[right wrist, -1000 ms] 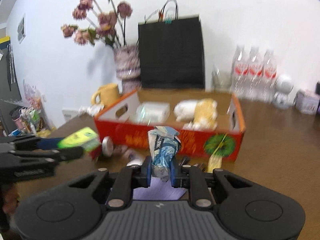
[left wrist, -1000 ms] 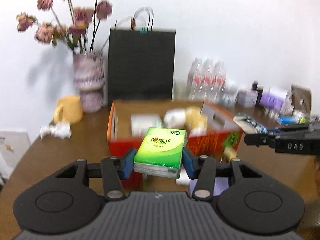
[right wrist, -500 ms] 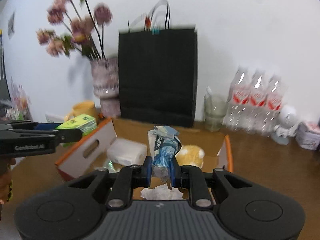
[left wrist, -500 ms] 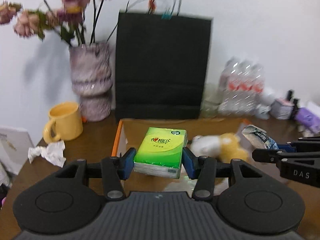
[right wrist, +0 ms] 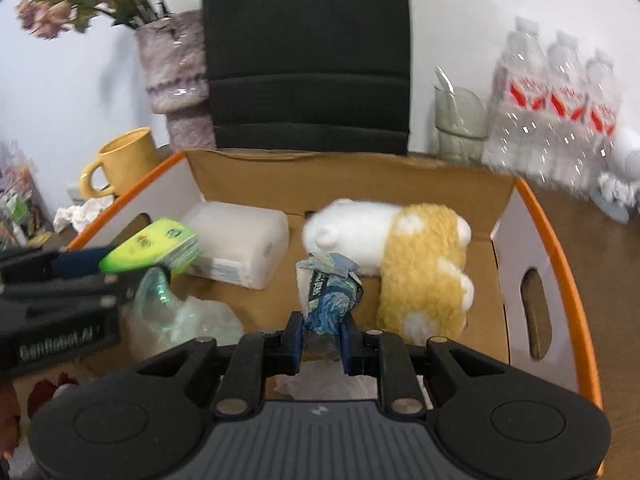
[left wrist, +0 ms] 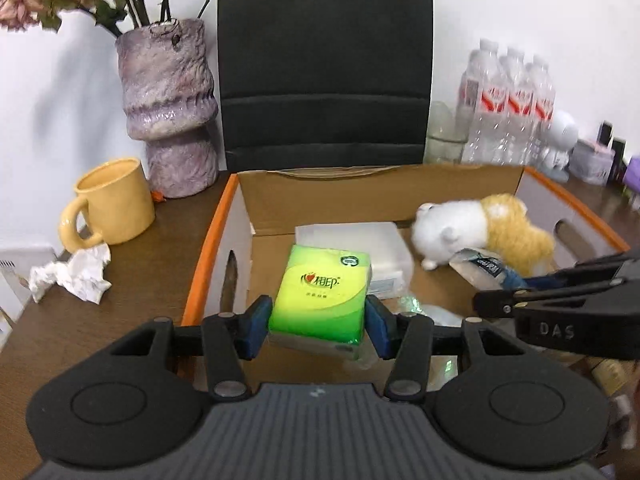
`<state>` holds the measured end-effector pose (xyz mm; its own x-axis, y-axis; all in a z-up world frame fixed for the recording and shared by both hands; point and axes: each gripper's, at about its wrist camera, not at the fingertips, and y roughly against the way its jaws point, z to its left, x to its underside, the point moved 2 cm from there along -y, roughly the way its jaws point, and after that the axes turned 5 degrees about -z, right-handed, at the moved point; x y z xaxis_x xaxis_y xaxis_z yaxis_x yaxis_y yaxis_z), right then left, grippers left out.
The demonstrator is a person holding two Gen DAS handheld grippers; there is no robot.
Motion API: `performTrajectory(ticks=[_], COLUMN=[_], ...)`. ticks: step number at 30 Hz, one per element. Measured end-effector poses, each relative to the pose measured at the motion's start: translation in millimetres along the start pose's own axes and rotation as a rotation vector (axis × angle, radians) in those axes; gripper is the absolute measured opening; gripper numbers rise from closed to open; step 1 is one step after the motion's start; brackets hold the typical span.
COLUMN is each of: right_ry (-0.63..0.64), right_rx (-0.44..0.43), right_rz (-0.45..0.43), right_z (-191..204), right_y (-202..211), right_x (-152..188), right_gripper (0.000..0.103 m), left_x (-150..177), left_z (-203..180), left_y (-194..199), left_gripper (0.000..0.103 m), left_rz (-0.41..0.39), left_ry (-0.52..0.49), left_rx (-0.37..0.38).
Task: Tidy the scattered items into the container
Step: 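Lower the tissue pack and blue packet into the cardboard box and release both, then grasp the red rose with the left tool while the right tool grasps a small clear bag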
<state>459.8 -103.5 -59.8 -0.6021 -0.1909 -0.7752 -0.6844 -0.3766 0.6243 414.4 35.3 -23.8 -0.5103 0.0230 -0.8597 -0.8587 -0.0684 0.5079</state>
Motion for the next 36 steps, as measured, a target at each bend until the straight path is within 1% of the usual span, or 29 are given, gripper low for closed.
performTrajectory(ticks=[1,3,4,5,6,7,8,9,10,11,12,14,17,19,21,22,25,28,32,36], right_ry=[-0.002,0.001,0.001,0.001,0.002,0.004,0.008,0.016,0.024,0.029,0.028,0.016,0.011,0.019,0.028,0.035,0.056,0.066,0.054,0.023], right_rx=[-0.001,0.000,0.003,0.004,0.002,0.000,-0.002,-0.001,0.005,0.012,0.015,0.016,-0.015,-0.040,-0.047,-0.047,-0.030,0.002,0.066,0.103], right_rz=[0.010,0.017,0.019,0.022,0.022,0.018,0.014,0.006,-0.003,-0.013,-0.024,-0.045,-0.096,-0.139,-0.196,-0.223,-0.274,-0.278,-0.234,-0.151], right_z=[-1,-2,-2,-2,-2,-1,0,1,3,4,4,2,-1,-3,-5,-7,-13,-21,-35,-42], right_y=[-2,-3,-4,-4,-3,-2,0,3,6,9,13,22,44,64,91,104,138,161,176,170], right_x=[0,1,1,2,3,3,3,3,2,1,0,-3,-6,-7,-5,-3,8,28,60,92], right_gripper=[0.022,0.024,0.026,0.028,0.036,0.046,0.053,0.055,0.056,0.060,0.062,0.077,0.088,0.089,0.096,0.102,0.103,0.103,0.103,0.102], left_x=[0,0,0,-1,-1,-2,-2,-4,-5,-7,-9,-13,-18,-21,-22,-21,-13,3,30,50], left_z=[0,0,0,0,0,-1,-1,-1,0,2,4,8,14,19,23,26,31,37,46,47], left_y=[-1,0,1,2,3,5,7,10,14,18,22,33,57,77,97,107,128,139,142,136], left_gripper=[0.052,0.056,0.061,0.073,0.079,0.086,0.087,0.088,0.093,0.100,0.102,0.103,0.103,0.103,0.103,0.103,0.103,0.103,0.103,0.103], left_rz=[-0.001,-0.003,-0.005,-0.008,-0.014,-0.020,-0.029,-0.039,-0.051,-0.065,-0.080,-0.112,-0.159,-0.209,-0.253,-0.272,-0.293,-0.272,-0.202,-0.140], left_ry=[0.002,0.011,0.019,0.027,0.034,0.036,0.037,0.039,0.045,0.055,0.063,0.076,0.089,0.089,0.088,0.086,0.072,0.047,0.063,0.063], left_rx=[0.000,0.008,0.014,0.019,0.022,0.024,0.024,0.024,0.023,0.019,0.014,0.023,0.039,0.049,0.056,0.057,0.063,0.058,0.041,0.041])
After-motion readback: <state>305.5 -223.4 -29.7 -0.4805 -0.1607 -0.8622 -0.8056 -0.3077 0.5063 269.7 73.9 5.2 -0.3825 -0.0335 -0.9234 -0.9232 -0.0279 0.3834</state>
